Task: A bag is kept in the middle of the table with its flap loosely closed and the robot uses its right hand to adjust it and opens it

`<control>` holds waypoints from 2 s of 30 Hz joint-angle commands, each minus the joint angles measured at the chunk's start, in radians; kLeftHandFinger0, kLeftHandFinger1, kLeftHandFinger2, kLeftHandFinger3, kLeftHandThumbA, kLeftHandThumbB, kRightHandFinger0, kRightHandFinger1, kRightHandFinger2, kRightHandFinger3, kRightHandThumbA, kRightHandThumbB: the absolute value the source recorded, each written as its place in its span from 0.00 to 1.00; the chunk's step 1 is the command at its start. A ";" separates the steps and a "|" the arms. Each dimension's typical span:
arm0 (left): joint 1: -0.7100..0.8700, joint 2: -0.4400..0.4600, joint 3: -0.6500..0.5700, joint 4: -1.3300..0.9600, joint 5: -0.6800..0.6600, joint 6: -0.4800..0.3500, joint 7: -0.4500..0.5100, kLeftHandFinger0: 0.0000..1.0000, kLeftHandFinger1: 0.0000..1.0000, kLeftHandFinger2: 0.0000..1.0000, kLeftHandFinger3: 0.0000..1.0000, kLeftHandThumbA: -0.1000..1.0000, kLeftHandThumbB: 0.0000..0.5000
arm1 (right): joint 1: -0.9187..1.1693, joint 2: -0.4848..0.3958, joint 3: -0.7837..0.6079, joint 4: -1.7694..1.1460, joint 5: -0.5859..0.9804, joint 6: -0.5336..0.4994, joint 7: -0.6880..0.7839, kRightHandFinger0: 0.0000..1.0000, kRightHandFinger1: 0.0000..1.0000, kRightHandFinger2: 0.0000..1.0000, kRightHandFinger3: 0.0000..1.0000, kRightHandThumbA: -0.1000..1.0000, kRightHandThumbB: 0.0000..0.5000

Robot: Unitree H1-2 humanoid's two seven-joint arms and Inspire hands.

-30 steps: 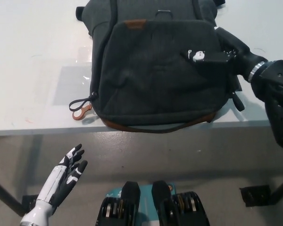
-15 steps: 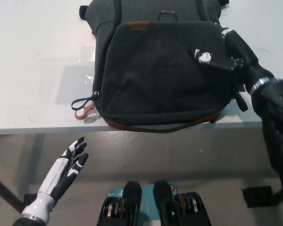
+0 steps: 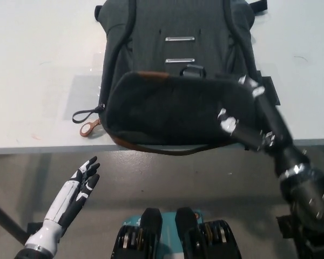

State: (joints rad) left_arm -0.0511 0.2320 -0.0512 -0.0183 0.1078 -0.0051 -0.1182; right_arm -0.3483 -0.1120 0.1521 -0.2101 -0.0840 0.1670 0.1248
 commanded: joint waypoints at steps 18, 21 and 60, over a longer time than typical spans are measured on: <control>-0.075 0.032 0.000 0.005 0.007 -0.014 -0.029 1.00 1.00 1.00 1.00 0.97 0.00 | 0.203 -0.343 0.264 0.034 -0.094 -0.205 0.293 1.00 1.00 1.00 1.00 1.00 0.65; -0.081 0.030 0.002 0.007 0.001 -0.010 -0.031 1.00 1.00 1.00 1.00 0.96 0.00 | 0.175 -0.428 0.317 0.035 -0.112 -0.147 0.388 1.00 1.00 1.00 1.00 1.00 0.69; -0.031 0.036 0.000 -0.112 -0.007 0.014 -0.054 1.00 1.00 1.00 1.00 0.95 0.00 | 0.376 -0.086 -0.186 0.138 0.182 -0.399 0.180 1.00 1.00 1.00 1.00 1.00 0.46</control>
State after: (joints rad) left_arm -0.1079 0.2508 -0.0524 -0.0341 0.1080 0.0016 -0.1536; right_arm -0.0221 -0.2753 0.0199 0.0044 -0.0527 0.0469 0.3585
